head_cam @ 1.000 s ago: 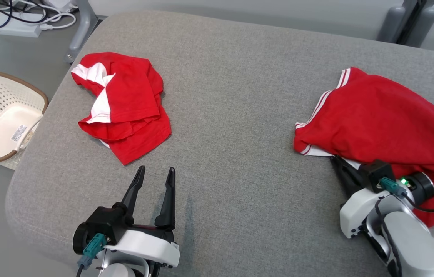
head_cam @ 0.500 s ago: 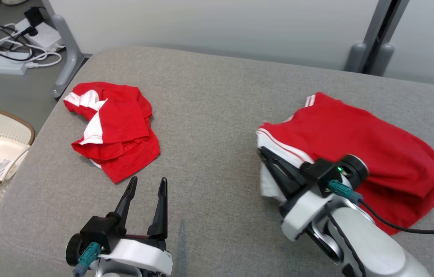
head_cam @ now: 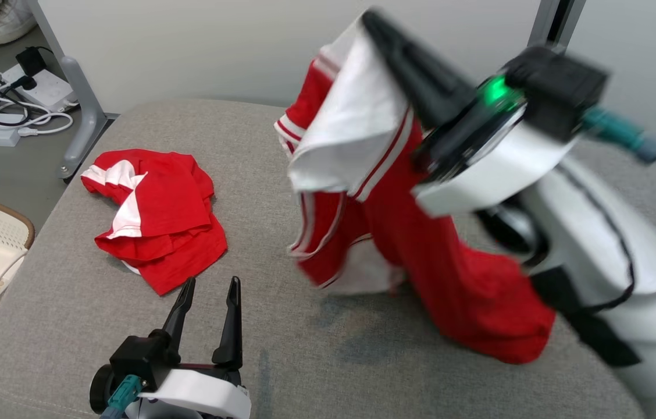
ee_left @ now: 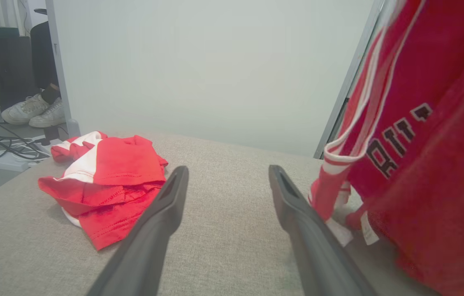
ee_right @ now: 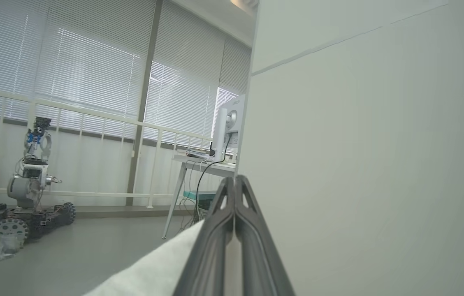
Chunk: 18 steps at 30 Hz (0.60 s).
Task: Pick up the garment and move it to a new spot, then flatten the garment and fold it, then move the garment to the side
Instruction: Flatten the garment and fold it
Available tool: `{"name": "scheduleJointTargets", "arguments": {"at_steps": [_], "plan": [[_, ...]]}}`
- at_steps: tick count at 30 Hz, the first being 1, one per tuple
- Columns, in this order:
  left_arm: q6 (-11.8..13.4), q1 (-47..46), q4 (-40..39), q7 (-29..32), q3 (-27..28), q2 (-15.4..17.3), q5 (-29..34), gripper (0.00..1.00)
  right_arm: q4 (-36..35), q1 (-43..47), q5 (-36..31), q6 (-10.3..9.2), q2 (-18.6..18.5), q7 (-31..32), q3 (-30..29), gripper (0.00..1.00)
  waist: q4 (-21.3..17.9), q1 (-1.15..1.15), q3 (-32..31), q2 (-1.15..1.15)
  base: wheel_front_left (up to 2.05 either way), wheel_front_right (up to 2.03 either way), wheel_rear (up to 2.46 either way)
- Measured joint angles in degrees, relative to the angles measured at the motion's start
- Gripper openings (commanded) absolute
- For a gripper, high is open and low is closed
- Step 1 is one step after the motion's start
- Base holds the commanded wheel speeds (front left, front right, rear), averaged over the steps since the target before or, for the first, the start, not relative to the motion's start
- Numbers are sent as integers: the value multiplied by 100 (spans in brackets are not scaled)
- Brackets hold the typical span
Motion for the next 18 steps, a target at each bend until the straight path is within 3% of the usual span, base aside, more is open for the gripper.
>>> {"name": "scheduleJointTargets", "arguments": {"at_steps": [4, 8, 12, 18], "plan": [[1, 14, -18, 0, -31, 1, -2, 100, 333, -257, -54, 0, -482, 252, -616, 0, 1, 0, 18, 0, 0, 0, 0], [4, 0, -67, 0, -111, 0, -35, 100, 1247, -269, 315, 0, -792, 645, -1042, 0, 38, 0, 150, 0, 0, 0, 0], [-27, -65, -58, 0, -161, 7, -36, 100, 2140, -425, 219, 0, -1047, 816, -970, 0, 76, 0, 321, 0, 0, 0, 0], [-52, -287, -11, 0, -412, 5, -96, 100, 3495, -984, 227, 0, -964, 710, -558, 0, 313, 0, 610, 0, 0, 0, 0]]}}
